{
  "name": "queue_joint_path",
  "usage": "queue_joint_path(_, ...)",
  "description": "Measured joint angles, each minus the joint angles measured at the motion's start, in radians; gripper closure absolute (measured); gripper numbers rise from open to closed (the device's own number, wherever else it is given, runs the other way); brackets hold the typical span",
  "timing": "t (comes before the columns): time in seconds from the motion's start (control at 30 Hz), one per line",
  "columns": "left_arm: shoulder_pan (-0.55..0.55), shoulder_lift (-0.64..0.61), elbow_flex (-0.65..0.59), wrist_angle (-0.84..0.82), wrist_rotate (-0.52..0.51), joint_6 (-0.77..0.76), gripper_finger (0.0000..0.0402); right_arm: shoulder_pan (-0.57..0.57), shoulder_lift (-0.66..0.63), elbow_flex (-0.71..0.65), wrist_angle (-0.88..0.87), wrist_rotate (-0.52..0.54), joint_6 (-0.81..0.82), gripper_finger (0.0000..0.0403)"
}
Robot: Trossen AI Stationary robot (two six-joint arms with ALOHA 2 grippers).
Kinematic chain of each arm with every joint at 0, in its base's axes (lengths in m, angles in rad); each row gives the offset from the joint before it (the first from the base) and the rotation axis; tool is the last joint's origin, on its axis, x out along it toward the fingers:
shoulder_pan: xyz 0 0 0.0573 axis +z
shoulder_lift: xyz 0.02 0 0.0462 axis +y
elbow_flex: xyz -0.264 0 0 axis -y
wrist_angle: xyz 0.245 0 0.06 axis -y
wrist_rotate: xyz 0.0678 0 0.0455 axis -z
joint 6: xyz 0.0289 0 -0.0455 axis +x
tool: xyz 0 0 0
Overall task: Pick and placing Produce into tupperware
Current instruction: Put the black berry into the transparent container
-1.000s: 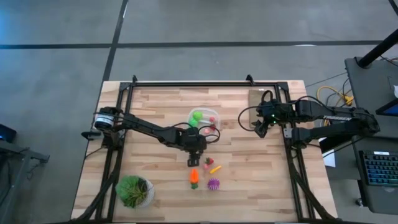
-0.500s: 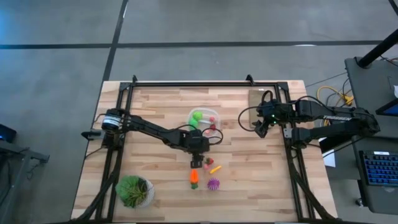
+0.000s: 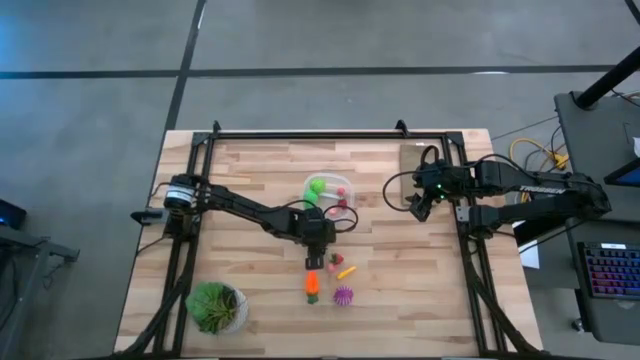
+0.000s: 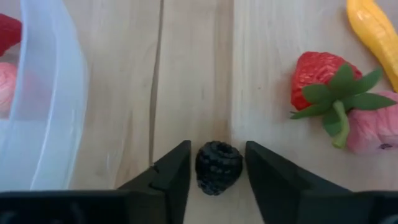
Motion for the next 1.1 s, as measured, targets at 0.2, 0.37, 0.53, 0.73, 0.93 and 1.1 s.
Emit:
queue_joint_path(0.2,0.003,0.0,0.001,-0.001,0.001,0.0,0.0319,0.0,0.0,0.0,0.0,0.0,-0.001,0.017)
queue_joint_path(0.37,0.004,0.0,0.003,-0.001,0.001,0.0,0.0311,0.0,0.0,0.0,0.0,0.0,-0.001,0.017)
queue_joint_path(0.53,0.013,-0.024,0.077,-0.13,0.002,0.002,0.0305,0.0,0.0,0.0,0.0,0.0,0.003,0.017)
queue_joint_path(0.73,0.077,-0.087,0.213,-0.263,-0.018,0.077,0.0308,0.0,0.0,0.0,0.001,0.0,0.006,0.017)
queue_joint_path(0.93,0.229,-0.076,0.273,-0.313,-0.027,0.077,0.0309,0.0,0.0,0.0,0.003,0.0,0.017,0.017)
queue_joint_path(1.1,0.317,-0.05,0.278,-0.34,-0.033,0.069,0.0285,0.0,0.0,0.0,0.003,0.0,0.034,0.017)
